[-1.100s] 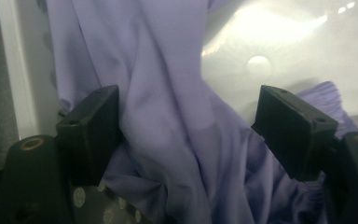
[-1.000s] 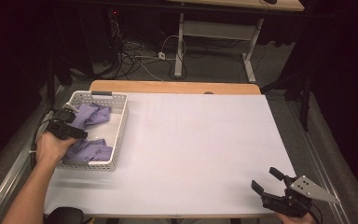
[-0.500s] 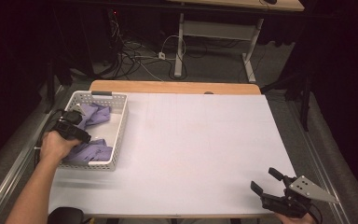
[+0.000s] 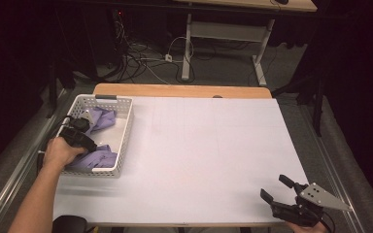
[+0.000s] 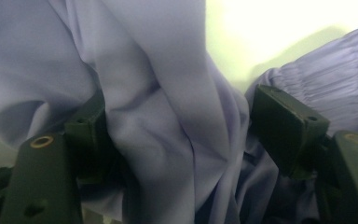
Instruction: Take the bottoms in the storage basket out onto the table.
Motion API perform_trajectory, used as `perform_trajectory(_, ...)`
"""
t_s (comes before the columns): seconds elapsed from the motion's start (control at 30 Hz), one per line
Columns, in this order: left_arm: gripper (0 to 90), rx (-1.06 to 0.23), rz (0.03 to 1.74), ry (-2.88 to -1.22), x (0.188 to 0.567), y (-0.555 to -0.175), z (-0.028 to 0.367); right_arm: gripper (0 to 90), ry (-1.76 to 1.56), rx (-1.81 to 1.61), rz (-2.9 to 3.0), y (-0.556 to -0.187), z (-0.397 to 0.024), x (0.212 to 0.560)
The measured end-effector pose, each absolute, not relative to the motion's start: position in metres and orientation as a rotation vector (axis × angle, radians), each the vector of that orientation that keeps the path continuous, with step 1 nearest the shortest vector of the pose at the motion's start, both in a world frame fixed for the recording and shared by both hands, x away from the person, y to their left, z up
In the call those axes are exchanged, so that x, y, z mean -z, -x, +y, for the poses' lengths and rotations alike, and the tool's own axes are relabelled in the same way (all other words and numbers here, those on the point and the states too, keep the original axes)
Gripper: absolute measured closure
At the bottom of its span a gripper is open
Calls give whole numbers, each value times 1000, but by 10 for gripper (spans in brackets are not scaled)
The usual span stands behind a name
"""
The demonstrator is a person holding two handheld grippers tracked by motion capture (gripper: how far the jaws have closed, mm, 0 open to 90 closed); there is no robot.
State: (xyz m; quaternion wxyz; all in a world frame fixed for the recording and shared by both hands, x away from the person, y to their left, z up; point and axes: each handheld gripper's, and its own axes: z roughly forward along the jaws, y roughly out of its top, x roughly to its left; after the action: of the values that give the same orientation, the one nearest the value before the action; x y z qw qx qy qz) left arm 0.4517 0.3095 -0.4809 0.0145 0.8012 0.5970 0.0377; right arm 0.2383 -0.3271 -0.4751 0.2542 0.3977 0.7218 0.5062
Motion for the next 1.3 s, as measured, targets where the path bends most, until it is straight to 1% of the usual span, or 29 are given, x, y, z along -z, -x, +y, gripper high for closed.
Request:
perform_trajectory(0.13,268,-68,1858,-2475,482,-453,312,166,-1075,-1377,1961,-238,-327,475)
perform_trajectory(0.23,269,-57,1861,-2472,482,-453,312,166,-1076,-1374,1963,-238,-327,475)
perform_trajectory(0.3,289,-34,1875,-2453,482,-453,313,165,-1075,-1373,1965,-238,-327,475)
perform_trajectory(0.33,317,-37,1881,-2446,481,-452,313,166,-1076,-1373,1964,-238,-327,475)
perform_trajectory(0.5,559,-34,1911,-2453,478,-450,312,165,-1084,-1364,1963,-238,-327,475)
perform_trajectory(0.6,699,46,1930,-2407,476,-451,316,165,-1074,-1369,1968,-238,-327,475)
perform_trajectory(0.63,730,74,1931,-2395,475,-451,317,166,-1070,-1374,1969,-238,-327,475)
perform_trajectory(0.7,766,82,1930,-2382,475,-451,318,167,-1076,-1397,1969,-239,-328,475)
perform_trajectory(0.9,789,12,1864,-2385,469,-447,313,168,-1080,-1395,1965,-238,-329,475)
perform_trajectory(1.0,791,-11,1808,-2361,462,-444,314,168,-1081,-1391,1966,-239,-328,475)
perform_trajectory(1.17,793,-61,1765,-2307,452,-438,319,168,-1088,-1390,1965,-239,-328,475)
perform_trajectory(1.3,793,-64,1743,-2253,443,-434,323,168,-1086,-1389,1965,-239,-329,475)
